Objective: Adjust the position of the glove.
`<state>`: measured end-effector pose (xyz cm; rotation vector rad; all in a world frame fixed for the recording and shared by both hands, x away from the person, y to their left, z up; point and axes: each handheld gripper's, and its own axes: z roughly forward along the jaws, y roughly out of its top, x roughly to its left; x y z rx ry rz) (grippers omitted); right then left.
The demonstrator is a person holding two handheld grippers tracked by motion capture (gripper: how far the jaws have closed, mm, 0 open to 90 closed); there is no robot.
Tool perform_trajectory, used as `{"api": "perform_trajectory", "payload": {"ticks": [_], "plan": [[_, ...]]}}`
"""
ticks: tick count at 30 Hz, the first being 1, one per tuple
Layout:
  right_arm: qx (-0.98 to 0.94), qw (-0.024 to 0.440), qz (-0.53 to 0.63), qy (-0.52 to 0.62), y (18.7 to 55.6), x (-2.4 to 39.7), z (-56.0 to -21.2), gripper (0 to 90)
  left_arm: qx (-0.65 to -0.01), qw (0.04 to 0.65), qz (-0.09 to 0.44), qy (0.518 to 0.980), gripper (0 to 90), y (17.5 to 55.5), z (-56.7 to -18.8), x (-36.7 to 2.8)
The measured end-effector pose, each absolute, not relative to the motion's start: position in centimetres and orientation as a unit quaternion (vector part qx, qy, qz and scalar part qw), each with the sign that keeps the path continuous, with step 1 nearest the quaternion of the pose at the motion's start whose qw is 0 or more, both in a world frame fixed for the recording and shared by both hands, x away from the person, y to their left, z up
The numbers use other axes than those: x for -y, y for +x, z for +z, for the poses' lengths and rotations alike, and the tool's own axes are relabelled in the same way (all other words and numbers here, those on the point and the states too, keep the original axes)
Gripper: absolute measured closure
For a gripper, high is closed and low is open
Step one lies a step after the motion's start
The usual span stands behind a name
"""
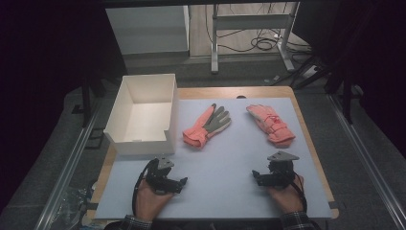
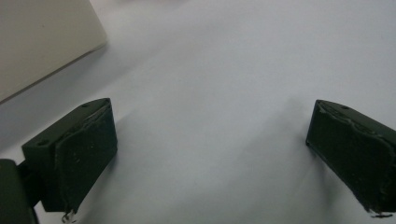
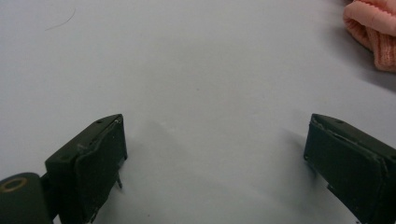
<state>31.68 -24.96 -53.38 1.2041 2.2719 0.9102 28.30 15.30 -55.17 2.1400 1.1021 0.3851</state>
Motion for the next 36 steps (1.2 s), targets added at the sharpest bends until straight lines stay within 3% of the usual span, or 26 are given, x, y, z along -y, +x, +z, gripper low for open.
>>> {"api": "perform_trajectory", "payload": {"ticks": [28, 36], "plan": [[-0.816, 0.203, 0.325, 0.432, 31.7, 25.0, -53.2, 6.9, -0.424, 0.345, 0.148, 0.824, 2.0, 28.3, -55.2, -15.3], [-0.822, 0.182, 0.34, 0.419, 31.8, 24.4, -52.0, 15.0, -0.425, 0.345, 0.148, 0.824, 2.0, 28.3, -55.2, -15.3]]}}
